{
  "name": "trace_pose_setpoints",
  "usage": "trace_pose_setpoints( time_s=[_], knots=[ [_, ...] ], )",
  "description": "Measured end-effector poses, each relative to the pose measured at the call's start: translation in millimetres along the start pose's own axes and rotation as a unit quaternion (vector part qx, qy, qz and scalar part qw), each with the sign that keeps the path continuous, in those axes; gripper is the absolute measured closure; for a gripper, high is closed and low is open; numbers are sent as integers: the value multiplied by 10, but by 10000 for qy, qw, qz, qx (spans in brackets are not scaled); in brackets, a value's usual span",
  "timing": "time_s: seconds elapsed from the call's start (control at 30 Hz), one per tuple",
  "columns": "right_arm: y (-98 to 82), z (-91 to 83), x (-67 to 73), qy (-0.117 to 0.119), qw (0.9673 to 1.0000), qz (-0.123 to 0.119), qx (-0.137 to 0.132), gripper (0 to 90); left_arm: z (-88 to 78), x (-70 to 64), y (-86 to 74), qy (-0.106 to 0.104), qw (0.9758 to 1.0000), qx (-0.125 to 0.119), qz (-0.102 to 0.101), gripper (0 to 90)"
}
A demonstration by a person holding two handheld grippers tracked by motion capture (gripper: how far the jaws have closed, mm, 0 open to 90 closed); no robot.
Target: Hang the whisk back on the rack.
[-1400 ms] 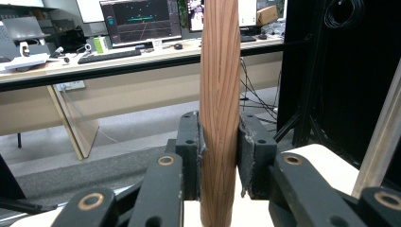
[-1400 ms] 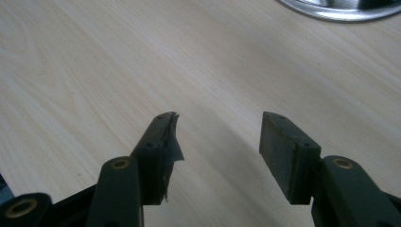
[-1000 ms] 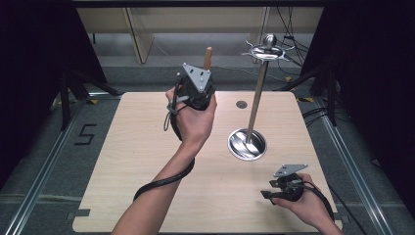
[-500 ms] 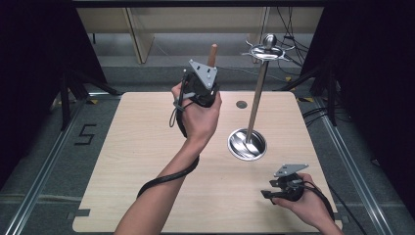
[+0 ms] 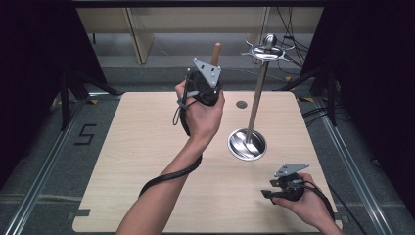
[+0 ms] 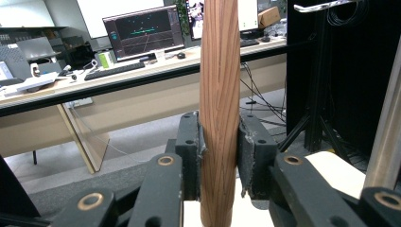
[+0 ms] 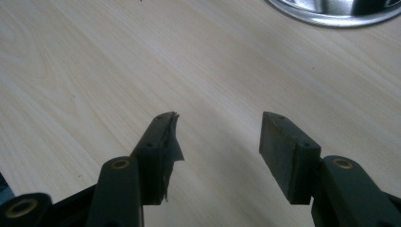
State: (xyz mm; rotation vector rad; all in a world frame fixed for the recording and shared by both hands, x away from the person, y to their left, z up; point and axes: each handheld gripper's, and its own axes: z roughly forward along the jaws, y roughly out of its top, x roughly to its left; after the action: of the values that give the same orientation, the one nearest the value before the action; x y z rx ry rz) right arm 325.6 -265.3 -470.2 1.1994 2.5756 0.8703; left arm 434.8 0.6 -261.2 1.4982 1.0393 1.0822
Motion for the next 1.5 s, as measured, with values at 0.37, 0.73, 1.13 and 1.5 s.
trace_pose_setpoints(
  time_s=[0.37, 0.73, 1.13, 1.5],
  knots=[
    [-2, 2, -12, -25, 9999, -96, -67, 474, 29, -55, 18, -17, 10000, -7, 84, 721],
    [-5, 11, -25, -60, 9998, -164, -124, 473, 63, -127, 41, -53, 9998, 11, 166, 721],
    [-4, 2, -24, -60, 9998, -144, -136, 473, 90, -222, 55, -99, 9996, -13, 247, 721],
    [-1, 2, -25, -48, 9998, -145, -135, 474, 105, -264, 71, -150, 9994, -25, 311, 721]
  ],
)
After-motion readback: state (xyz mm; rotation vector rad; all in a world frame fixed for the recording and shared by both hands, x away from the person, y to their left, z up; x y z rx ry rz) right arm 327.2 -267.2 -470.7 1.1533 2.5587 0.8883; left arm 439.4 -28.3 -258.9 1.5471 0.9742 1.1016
